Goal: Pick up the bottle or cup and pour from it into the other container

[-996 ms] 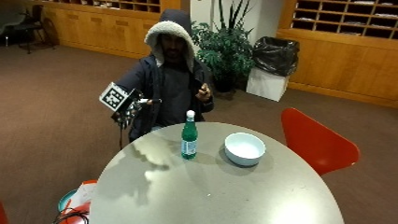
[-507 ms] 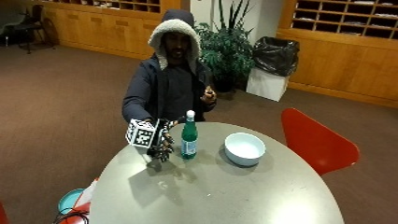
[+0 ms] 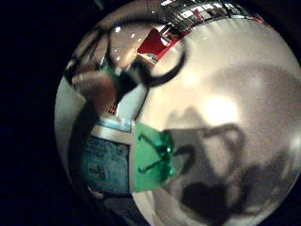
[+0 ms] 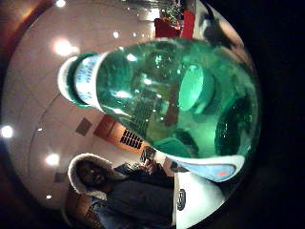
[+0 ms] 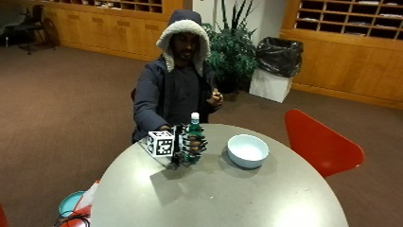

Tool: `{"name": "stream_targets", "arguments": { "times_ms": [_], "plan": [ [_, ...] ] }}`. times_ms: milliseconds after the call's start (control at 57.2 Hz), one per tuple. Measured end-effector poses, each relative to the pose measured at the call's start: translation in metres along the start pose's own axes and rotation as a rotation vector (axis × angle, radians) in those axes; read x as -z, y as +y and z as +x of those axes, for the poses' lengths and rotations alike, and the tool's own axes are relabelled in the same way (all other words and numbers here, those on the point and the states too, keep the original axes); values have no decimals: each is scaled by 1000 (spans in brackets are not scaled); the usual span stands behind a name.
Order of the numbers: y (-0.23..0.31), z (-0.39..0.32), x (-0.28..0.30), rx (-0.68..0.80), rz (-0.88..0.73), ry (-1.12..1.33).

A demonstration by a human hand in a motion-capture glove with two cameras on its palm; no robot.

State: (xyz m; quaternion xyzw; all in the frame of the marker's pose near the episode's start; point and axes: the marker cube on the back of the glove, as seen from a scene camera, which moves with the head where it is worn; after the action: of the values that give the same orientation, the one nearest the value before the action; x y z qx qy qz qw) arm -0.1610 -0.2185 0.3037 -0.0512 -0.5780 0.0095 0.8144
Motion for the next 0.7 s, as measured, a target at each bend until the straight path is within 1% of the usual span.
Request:
{"name": "stream_targets", "arguments": {
  "times_ms": [52, 227, 280, 402, 489, 542, 647, 664, 699],
  "plan": [
    [9, 2, -3, -26, -38, -19],
    [11, 0, -7, -11, 3, -14],
    [9, -5, -4, -4, -13, 11],
    [4, -33, 6, 18, 19, 105],
    [-11, -63, 18, 46, -1, 222],
    [-14, -81, 14, 62, 32, 333],
    [-30, -112, 8, 74, -10, 565],
    [-35, -116, 6, 72, -2, 605],
    [-47, -123, -2, 43, 76, 690]
  ]
}}
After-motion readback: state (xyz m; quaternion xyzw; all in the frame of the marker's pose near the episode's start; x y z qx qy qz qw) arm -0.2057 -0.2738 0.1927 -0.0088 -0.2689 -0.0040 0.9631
